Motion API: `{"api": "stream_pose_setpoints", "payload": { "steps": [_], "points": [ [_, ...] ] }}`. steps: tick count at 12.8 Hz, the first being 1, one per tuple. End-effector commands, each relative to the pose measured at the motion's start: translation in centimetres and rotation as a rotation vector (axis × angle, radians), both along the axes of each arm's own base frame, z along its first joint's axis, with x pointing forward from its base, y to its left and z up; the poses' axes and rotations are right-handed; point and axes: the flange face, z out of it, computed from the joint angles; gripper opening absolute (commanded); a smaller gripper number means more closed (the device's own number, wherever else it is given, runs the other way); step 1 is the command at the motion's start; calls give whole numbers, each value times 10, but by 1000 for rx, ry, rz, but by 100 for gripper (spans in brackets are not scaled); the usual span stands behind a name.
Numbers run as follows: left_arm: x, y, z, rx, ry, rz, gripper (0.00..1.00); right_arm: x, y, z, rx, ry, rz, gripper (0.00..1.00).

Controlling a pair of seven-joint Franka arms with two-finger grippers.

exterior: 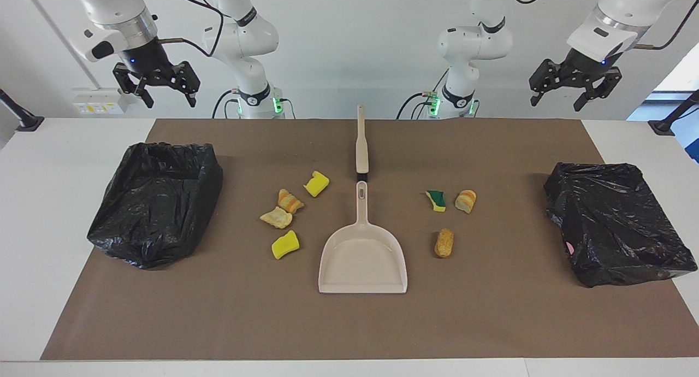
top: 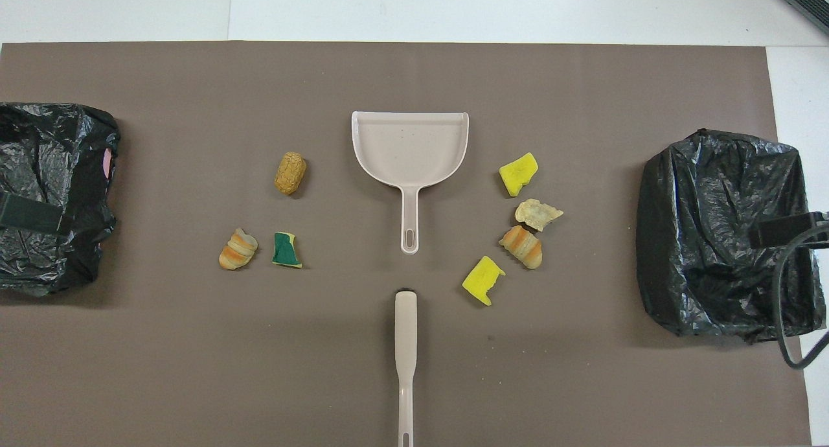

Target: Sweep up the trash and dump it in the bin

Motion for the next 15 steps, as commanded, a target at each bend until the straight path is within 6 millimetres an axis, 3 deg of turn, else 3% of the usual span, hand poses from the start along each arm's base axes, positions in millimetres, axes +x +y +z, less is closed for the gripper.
{"api": "stream_pose_setpoints", "payload": {
  "steps": [1, 11, 15],
  "points": [
    [-5, 3, 1, 7, -3, 0, 100, -4, -2, 2, -3, -11, 2, 100],
    [-6, -5, -1, 8, -3, -3, 100, -6, 0, 0, -8, -9, 13, 100],
    [-17, -40, -2, 13, 3, -61, 100, -6, -3, -2, -32, -2, 22, 100]
  ]
}}
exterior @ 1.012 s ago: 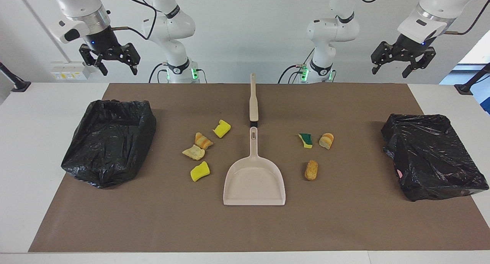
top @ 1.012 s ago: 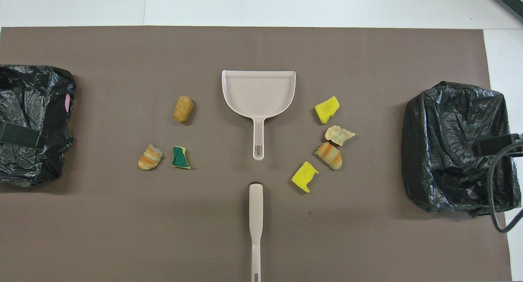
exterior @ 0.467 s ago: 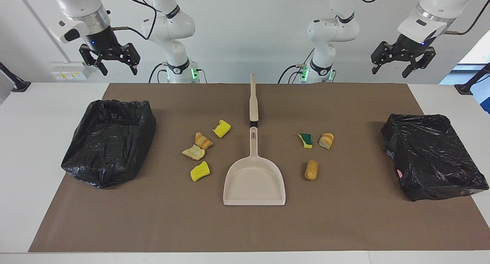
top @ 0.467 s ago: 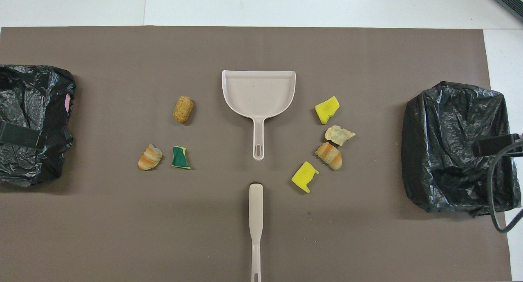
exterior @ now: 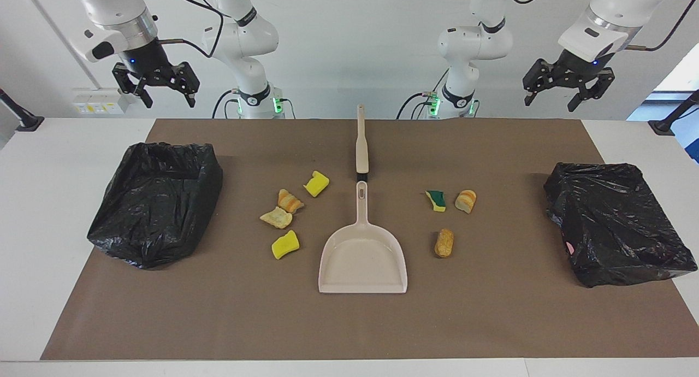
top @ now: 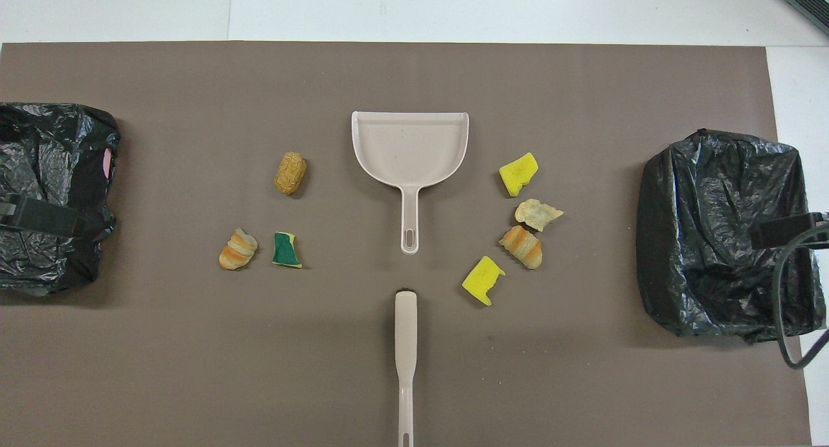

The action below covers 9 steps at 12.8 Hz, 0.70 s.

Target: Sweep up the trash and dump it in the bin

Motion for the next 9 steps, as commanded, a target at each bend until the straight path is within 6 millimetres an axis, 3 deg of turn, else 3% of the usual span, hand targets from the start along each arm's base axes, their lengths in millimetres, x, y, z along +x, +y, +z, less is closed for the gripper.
{"api": "stream_pose_setpoints", "payload": {
  "steps": [1, 6, 9],
  "points": [
    [-22, -25, -7, 13, 14, -33, 100, -8, -3, -1, -16, 2, 33, 100],
    [-83, -100, -27, 29, 30, -74, 100, -8, -6, -1, -12, 0, 75, 100],
    [-109, -144, -48, 20, 21, -48, 100, -8, -6, -1, -12, 2, 75, 100]
  ]
}}
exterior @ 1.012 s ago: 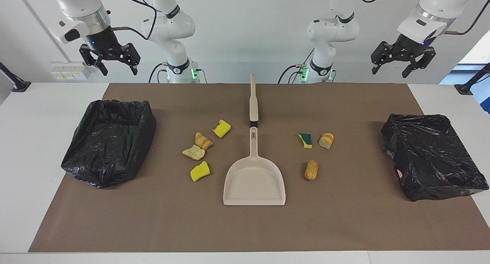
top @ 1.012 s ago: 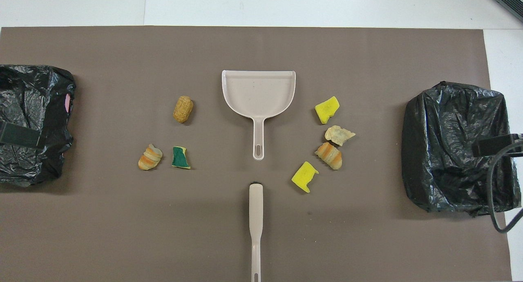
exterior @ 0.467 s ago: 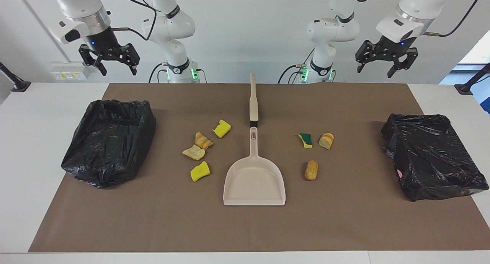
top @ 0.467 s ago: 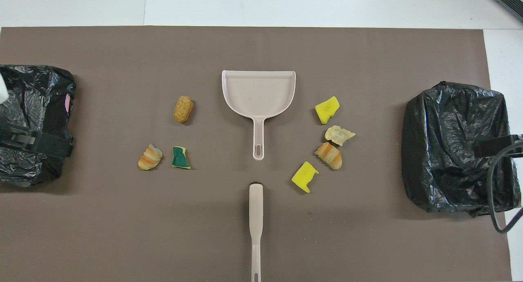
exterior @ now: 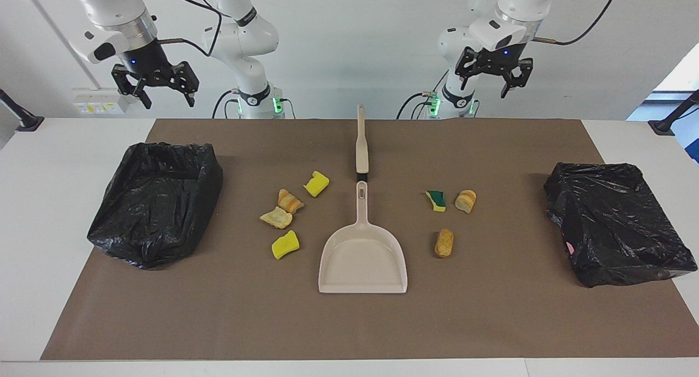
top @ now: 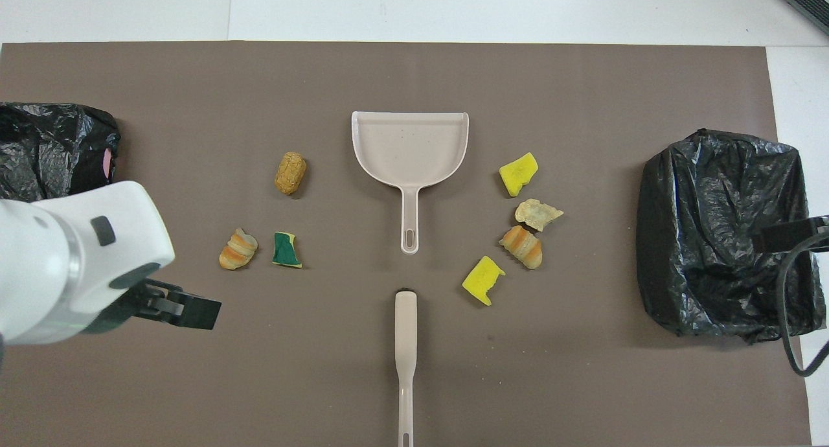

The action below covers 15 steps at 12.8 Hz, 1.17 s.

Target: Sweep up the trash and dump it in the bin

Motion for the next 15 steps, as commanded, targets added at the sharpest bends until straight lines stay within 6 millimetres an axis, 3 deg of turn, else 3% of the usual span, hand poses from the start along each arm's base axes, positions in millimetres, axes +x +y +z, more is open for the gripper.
{"api": "stream_pose_setpoints", "payload": {
  "steps": [1, 4, 8, 12, 13, 15],
  "points": [
    [-30, -29, -23, -15, -27, 43, 100, -8, -4, 0, -12, -3, 23, 100],
    [-64, -89, -70, 20, -17, 97, 100, -8, -5, 0, -12, -2, 20, 100],
    [-109, -141, -127, 4, -2, 143, 100, -11, -11, 0, -10, 6, 11, 100],
    [-160, -196, -207, 42, -47, 166, 100, -12, -11, 1, -9, 8, 9, 100],
    [-172, -201, -229, 34, -77, 184, 100, -12, -11, 1, -9, 8, 9, 100],
    [-186, -212, -253, 21, -88, 184, 100, -13, -11, -2, -8, 21, 0, 100]
  ]
}}
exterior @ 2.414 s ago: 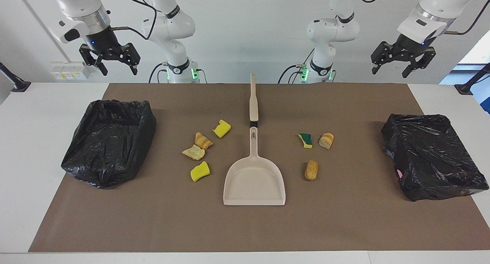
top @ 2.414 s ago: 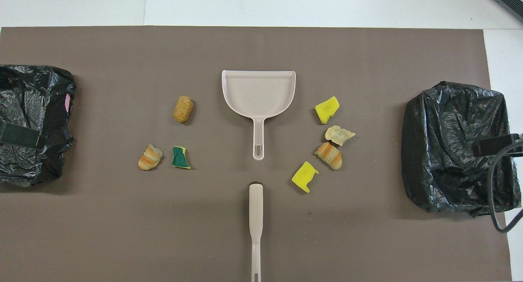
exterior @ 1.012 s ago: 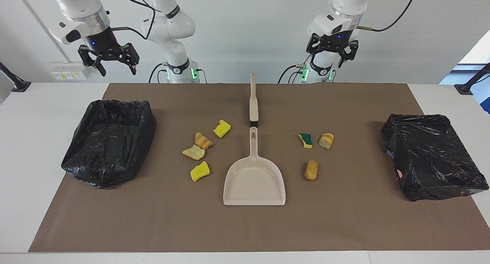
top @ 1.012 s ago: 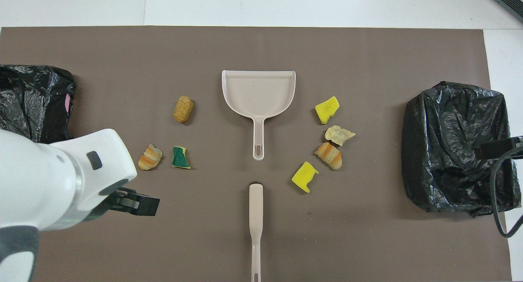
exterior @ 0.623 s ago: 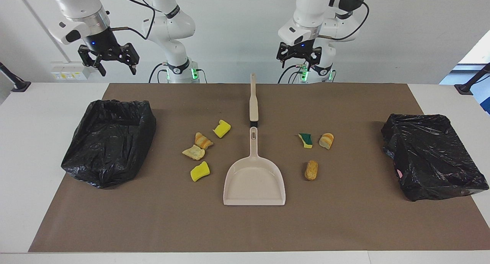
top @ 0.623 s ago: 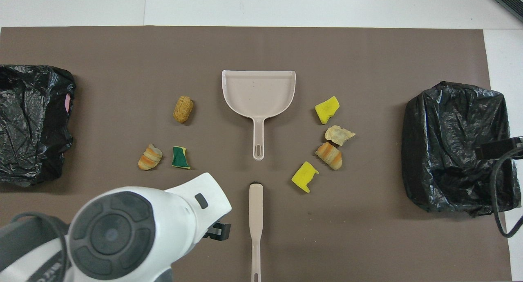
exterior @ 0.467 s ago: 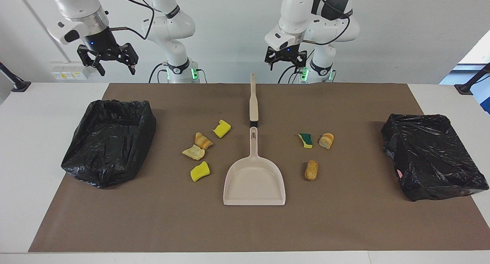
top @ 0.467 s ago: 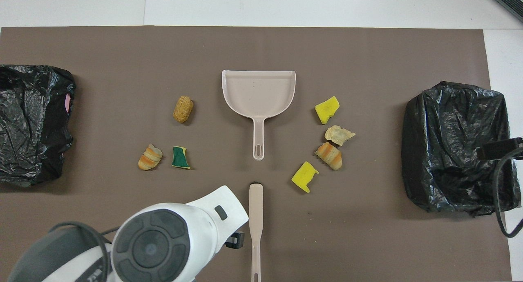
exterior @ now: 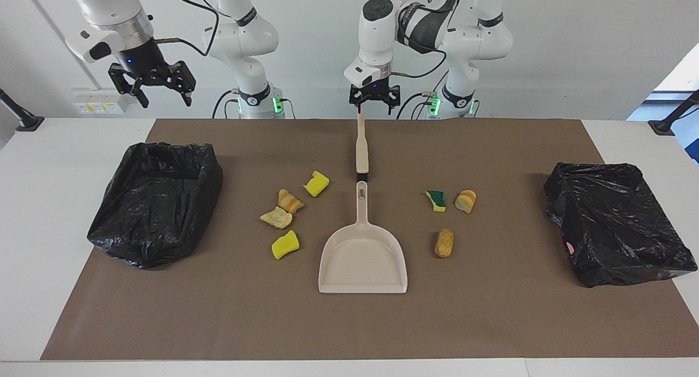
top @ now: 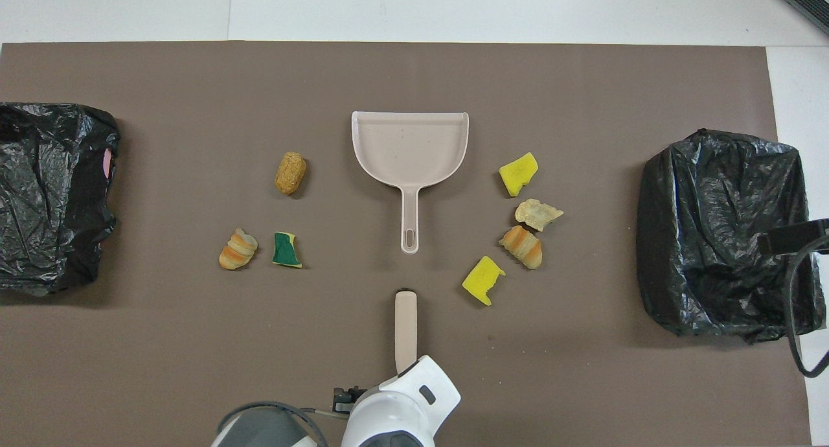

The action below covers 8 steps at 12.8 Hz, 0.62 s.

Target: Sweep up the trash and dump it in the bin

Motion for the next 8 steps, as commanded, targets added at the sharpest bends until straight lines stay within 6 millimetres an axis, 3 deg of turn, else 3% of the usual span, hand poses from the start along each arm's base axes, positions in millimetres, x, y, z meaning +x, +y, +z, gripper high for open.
{"api": "stream_pose_setpoints", "payload": {
  "steps": [1, 5, 8],
  "points": [
    [-17, -9, -34, -18, 5, 2, 100, -11, -5, -2, -8, 22, 11, 100],
    [-17, -13, -68, -34, 92, -26, 100, -12, -3, -3, -7, 23, 10, 100],
    [-13, -11, -74, -33, 121, -44, 100, -10, 7, -7, -6, 27, 8, 100]
  ]
}}
